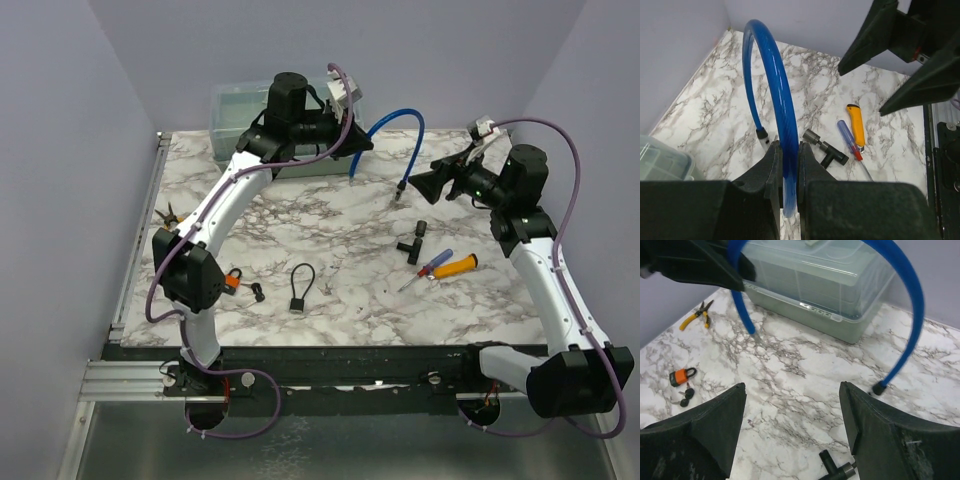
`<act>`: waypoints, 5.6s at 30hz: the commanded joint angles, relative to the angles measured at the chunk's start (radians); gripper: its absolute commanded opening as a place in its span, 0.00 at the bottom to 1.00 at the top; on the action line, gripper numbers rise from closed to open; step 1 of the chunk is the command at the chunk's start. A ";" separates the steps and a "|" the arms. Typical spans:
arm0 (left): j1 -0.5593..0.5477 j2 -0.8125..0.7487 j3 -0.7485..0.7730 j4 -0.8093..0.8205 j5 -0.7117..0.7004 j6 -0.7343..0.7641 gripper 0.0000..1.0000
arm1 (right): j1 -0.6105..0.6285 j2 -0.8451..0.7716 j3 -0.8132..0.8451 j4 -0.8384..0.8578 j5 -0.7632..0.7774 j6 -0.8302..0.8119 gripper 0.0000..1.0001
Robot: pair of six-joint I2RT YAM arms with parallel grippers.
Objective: Lock with the key
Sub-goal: Pick up the lock from the center of the board, then lock the lock.
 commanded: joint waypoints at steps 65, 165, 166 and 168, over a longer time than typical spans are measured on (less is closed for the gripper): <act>0.058 -0.195 0.030 0.357 0.218 -0.361 0.00 | -0.157 0.335 -0.026 0.433 -0.103 0.165 0.33; -0.257 -0.292 -0.571 0.648 -0.278 -0.085 0.00 | 0.019 0.200 -0.097 0.491 -0.181 1.051 0.00; -0.256 -0.293 -0.582 0.641 -0.293 -0.083 0.00 | 0.019 0.203 -0.094 0.491 -0.181 1.061 0.00; -0.251 -0.300 -0.606 0.638 -0.301 -0.081 0.00 | 0.019 0.206 -0.093 0.499 -0.184 1.087 0.00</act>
